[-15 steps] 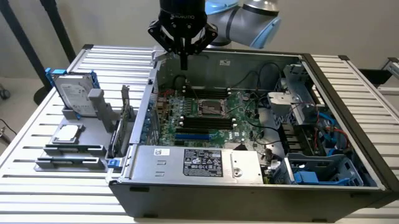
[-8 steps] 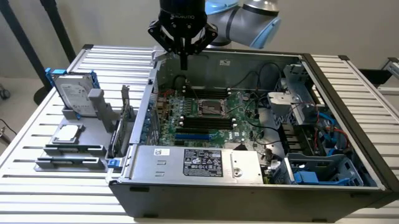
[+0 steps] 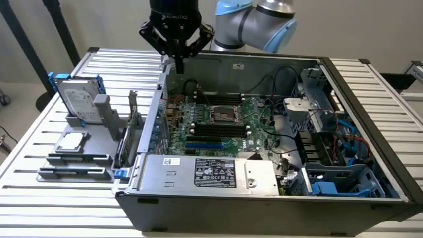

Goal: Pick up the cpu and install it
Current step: 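Reach for the cpu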

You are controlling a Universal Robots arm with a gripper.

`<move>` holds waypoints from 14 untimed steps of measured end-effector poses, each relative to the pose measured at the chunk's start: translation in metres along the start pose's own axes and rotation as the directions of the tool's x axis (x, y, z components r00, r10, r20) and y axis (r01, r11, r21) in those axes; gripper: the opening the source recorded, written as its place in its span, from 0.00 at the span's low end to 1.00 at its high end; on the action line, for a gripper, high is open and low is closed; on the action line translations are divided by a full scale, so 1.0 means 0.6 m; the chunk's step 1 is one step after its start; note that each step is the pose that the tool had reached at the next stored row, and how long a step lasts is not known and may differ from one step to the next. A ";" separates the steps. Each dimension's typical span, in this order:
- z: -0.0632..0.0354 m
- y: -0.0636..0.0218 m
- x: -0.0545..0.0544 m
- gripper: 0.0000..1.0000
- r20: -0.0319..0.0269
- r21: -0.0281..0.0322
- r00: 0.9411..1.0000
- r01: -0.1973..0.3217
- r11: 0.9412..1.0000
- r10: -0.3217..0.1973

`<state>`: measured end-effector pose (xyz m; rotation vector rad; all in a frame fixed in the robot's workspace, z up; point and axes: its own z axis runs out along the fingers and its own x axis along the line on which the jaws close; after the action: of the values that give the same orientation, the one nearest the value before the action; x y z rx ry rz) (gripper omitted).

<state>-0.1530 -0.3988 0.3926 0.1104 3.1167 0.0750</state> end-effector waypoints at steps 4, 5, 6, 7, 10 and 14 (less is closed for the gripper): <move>-0.001 -0.002 0.030 0.11 0.000 0.000 1.000 0.000 1.000 0.000; -0.001 -0.003 0.037 0.11 0.000 0.000 1.000 0.000 1.000 0.000; -0.001 -0.003 0.045 0.11 0.000 0.000 1.000 0.000 1.000 0.000; -0.001 -0.004 0.052 0.11 0.000 0.000 1.000 0.000 1.000 0.000; -0.002 -0.005 0.075 0.11 0.000 0.000 1.000 0.000 1.000 0.000; -0.003 -0.007 0.105 0.11 0.000 -0.001 1.000 0.000 1.000 0.000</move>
<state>-0.2164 -0.3988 0.3926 0.1101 3.1168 0.0760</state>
